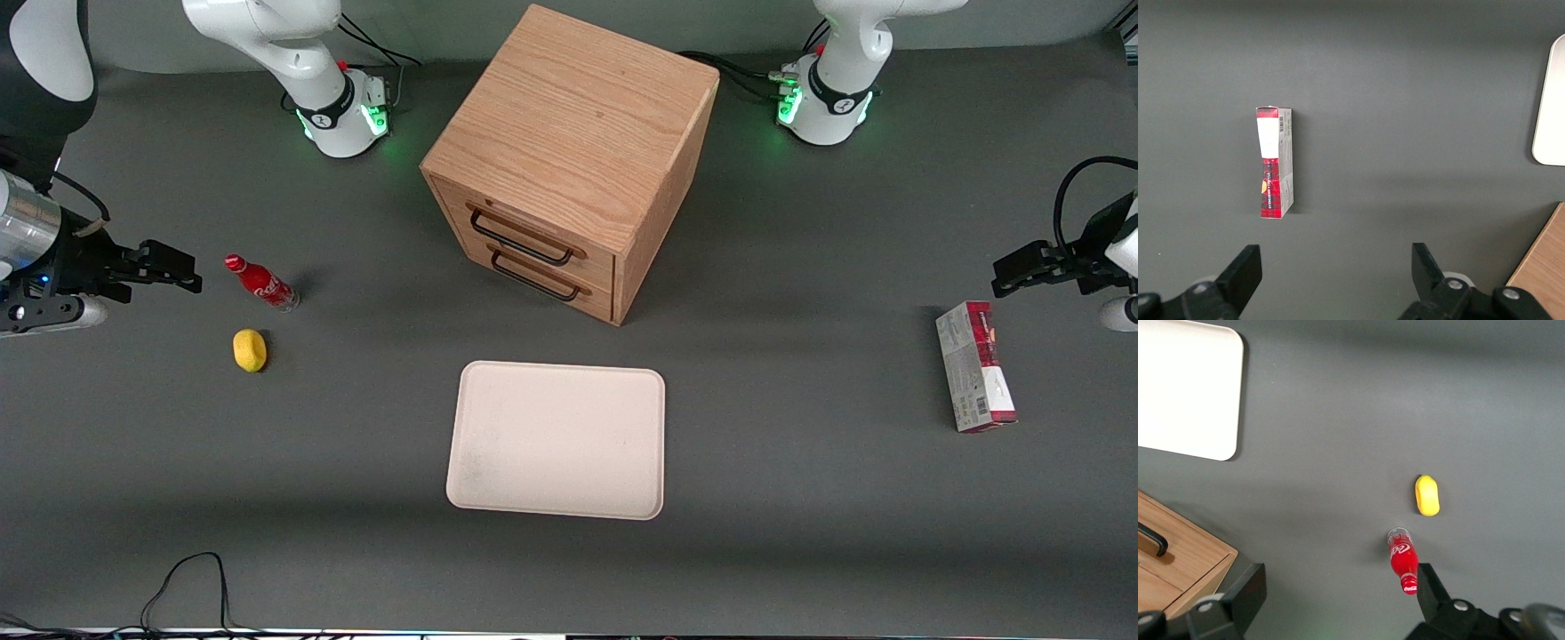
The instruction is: Place coke bottle on tray
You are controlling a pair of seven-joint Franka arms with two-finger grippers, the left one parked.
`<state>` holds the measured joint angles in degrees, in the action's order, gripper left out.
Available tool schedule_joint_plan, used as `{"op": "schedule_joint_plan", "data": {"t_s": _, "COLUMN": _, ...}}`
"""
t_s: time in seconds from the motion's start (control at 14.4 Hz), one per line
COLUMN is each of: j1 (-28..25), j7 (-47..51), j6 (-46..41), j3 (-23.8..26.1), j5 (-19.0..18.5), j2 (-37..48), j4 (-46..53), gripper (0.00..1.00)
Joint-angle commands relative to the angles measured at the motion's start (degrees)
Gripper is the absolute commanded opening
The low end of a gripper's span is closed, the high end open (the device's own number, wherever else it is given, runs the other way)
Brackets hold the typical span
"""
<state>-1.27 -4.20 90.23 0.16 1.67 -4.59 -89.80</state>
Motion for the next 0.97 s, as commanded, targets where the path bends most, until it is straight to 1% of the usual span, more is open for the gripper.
{"op": "schedule_joint_plan", "data": {"t_s": 0.0, "j1": -0.92, "j7": 1.38, "j6": -3.38, "j3": -0.68, "j5": 0.88, "j2": -1.65, "j4": 2.44, "gripper": 1.00}}
{"op": "schedule_joint_plan", "data": {"t_s": 0.21, "j1": 0.30, "j7": -0.89, "j6": -3.57, "j3": -1.13, "j5": 0.62, "j2": -1.74, "j4": 2.79, "gripper": 1.00}}
{"op": "schedule_joint_plan", "data": {"t_s": 0.62, "j1": 1.45, "j7": -1.43, "j6": -4.36, "j3": -1.30, "j5": 0.35, "j2": -1.56, "j4": 2.00, "gripper": 1.00}}
{"op": "schedule_joint_plan", "data": {"t_s": 0.76, "j1": 1.45, "j7": -1.96, "j6": -5.41, "j3": -2.79, "j5": 0.18, "j2": 0.71, "j4": -0.27, "gripper": 1.00}}
{"op": "schedule_joint_plan", "data": {"t_s": 0.9, "j1": 1.45, "j7": -3.53, "j6": -5.15, "j3": -3.68, "j5": -0.43, "j2": 5.88, "j4": -6.49, "gripper": 1.00}}
